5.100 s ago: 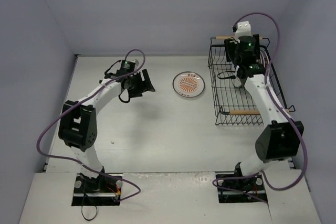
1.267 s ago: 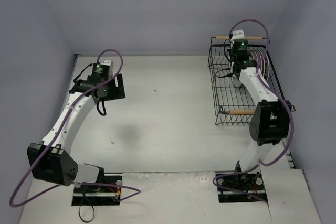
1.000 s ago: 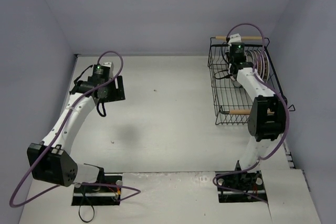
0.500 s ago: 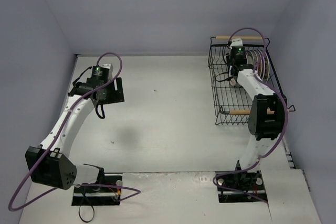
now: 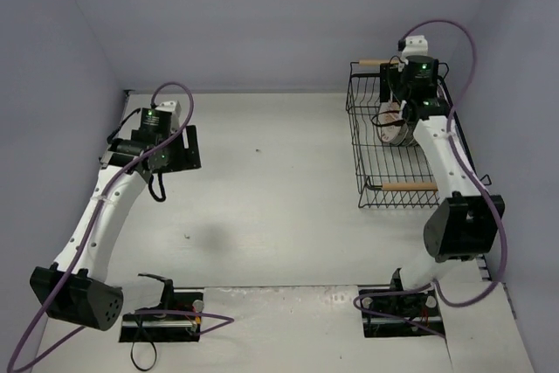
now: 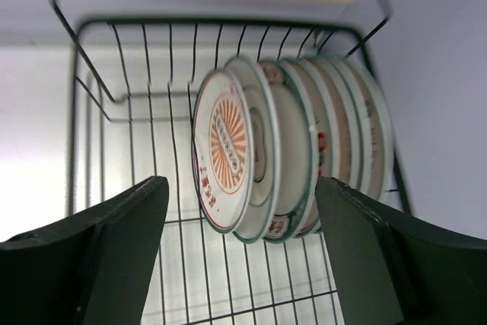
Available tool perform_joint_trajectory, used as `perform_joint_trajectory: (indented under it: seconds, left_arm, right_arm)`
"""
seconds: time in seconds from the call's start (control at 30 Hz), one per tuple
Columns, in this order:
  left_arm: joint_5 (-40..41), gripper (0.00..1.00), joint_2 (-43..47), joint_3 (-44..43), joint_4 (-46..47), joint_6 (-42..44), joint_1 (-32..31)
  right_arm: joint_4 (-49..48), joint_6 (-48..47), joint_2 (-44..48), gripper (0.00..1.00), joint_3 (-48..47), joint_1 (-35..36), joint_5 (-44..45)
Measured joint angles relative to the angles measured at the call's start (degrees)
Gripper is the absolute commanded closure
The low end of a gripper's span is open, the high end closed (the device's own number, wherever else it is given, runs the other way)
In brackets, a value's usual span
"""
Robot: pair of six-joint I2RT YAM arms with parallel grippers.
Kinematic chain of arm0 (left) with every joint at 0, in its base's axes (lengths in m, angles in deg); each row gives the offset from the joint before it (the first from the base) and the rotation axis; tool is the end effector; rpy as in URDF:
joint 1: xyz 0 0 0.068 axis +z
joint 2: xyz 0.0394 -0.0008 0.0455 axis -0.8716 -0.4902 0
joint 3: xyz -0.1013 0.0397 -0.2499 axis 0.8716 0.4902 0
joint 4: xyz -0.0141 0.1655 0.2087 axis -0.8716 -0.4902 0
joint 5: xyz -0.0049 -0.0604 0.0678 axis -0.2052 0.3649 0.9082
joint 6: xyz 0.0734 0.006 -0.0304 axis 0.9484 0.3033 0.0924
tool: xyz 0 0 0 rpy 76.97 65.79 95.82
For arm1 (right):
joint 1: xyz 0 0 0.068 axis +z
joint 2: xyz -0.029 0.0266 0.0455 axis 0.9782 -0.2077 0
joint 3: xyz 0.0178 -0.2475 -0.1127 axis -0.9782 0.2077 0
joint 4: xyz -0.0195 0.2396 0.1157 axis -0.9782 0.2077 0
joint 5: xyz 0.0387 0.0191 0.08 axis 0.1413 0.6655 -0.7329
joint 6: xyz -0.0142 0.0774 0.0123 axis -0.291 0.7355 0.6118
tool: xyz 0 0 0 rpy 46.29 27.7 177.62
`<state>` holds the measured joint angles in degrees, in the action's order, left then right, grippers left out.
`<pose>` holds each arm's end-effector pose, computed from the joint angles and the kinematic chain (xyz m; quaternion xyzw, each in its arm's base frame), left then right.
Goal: Load the plates into the dish rack
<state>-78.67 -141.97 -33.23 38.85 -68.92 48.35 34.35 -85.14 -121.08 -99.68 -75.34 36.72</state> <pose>0.2725 -0.0611 0.3373 -0.0659 0.9219 -0.1205 0.3622 0.4411 0.0077 0.3680 -0.0211 0.7804 -0.1078 0.6156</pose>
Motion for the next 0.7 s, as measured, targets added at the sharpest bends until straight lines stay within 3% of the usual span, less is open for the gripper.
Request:
perform_joint_trajectory:
  seconds: [0.23,0.53,0.7]
  left_arm:
    - [1.33,0.29,2.99,-4.50,-2.89,0.33,-0.59]
    - [3.02,0.29,7.13,-4.90,-4.92,0.50,-2.69]
    - [5.97,0.29,14.19,-2.40,-4.37,0.50,-2.69]
  right_arm:
    - [1.27,2.60,18.14,0.00,0.42,0.00,-2.73]
    - [6.36,6.56,35.56,0.00,7.08,0.00,-5.03]
    - [10.45,11.21,45.68,0.00,14.45,0.68,-5.86]
